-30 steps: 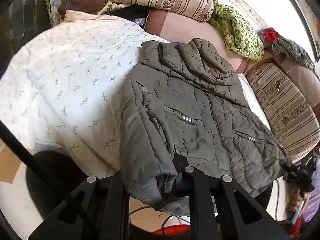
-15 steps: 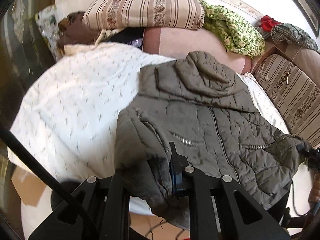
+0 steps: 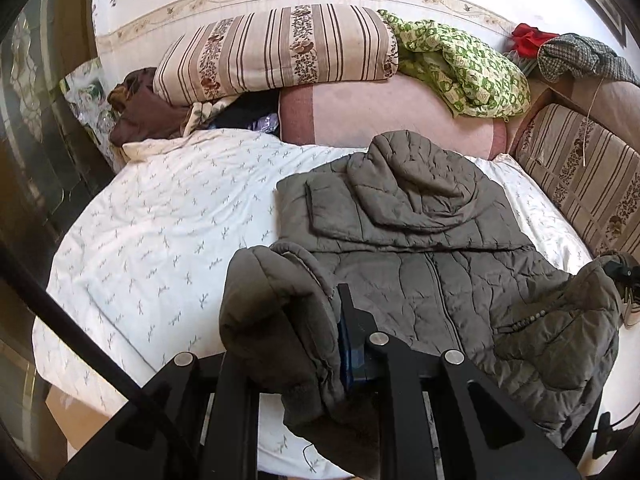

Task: Fold large clothes
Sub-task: 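Lift the hem with both tools and carry it toward the hood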

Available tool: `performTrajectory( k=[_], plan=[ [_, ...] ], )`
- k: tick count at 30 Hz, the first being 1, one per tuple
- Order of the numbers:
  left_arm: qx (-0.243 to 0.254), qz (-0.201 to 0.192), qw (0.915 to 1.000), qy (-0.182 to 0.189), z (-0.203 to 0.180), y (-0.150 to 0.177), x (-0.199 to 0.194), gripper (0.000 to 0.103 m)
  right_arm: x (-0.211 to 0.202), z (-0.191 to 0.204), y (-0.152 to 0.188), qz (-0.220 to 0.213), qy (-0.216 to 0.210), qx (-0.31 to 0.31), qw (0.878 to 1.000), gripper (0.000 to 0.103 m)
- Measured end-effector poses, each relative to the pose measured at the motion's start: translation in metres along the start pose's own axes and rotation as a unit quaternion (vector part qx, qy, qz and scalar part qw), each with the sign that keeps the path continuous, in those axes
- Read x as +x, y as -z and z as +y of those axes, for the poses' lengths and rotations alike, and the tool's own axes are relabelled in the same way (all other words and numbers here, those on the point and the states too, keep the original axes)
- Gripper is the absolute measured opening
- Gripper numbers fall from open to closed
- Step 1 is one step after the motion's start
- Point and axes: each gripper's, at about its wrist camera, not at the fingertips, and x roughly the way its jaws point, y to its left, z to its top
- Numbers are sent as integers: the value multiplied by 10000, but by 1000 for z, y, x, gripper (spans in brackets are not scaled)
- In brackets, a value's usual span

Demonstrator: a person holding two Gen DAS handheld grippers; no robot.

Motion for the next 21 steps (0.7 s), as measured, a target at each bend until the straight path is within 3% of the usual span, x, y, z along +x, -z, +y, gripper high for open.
performTrajectory(
  k=[5,21],
  plan=[
    [40,54,9998,-174,-2,-6,17,16,15,4,-8,-1,365,-167,9992,15],
    [-152,2,9998,-154,6,-44,44,16,55,9,-46,-132,890,-199,9957,15]
  ],
)
